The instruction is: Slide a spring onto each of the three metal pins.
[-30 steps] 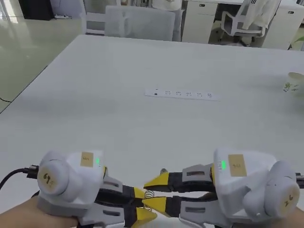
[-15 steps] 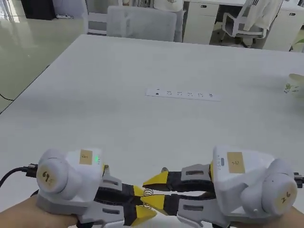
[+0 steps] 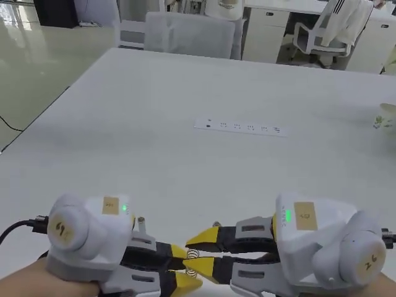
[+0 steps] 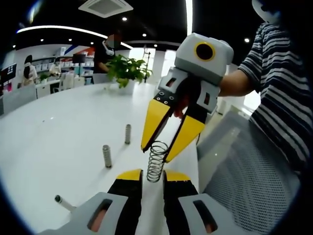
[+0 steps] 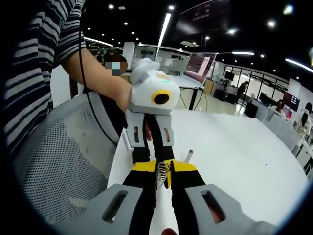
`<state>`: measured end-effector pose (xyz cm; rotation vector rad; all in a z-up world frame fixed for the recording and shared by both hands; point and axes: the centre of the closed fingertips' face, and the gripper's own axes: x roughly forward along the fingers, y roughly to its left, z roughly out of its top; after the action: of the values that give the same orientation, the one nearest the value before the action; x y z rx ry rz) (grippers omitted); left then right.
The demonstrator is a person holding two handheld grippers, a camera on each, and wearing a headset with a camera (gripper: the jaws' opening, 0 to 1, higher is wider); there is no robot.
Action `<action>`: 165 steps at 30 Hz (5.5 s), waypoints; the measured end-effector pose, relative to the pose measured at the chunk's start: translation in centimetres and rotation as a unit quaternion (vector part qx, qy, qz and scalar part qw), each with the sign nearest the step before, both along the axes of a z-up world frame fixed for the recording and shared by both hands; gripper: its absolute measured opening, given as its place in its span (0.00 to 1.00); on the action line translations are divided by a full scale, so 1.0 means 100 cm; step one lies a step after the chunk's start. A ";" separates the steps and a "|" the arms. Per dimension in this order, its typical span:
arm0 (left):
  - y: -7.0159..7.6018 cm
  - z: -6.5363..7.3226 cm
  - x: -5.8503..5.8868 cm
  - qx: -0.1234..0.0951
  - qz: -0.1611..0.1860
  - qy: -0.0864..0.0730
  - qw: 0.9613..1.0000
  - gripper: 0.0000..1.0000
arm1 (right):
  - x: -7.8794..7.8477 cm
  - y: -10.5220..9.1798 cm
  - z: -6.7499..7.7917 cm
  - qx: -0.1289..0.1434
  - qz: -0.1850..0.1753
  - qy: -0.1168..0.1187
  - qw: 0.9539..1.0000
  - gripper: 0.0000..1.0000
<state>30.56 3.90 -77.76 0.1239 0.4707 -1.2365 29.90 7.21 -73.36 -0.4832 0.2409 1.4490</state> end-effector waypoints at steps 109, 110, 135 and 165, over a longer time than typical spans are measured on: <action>0.124 -0.002 0.003 -0.014 0.197 0.024 0.980 0.98 | 0.089 0.092 -0.003 0.027 -0.038 0.002 0.999 0.07; 0.124 -0.002 0.003 -0.014 0.198 0.024 0.980 0.97 | 0.089 0.093 -0.005 0.026 -0.036 0.003 0.999 0.07; 0.129 -0.006 -0.001 -0.013 0.208 0.028 0.978 0.94 | 0.088 0.098 -0.055 -0.026 -0.044 0.022 0.998 0.07; 0.122 0.000 0.006 -0.019 0.210 0.023 0.977 0.92 | 0.094 0.089 -0.066 -0.032 -0.079 0.037 0.996 0.17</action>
<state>31.19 16.09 -77.72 -0.0369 0.4838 -0.8342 39.31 16.12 -79.91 -0.4520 0.3775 1.3093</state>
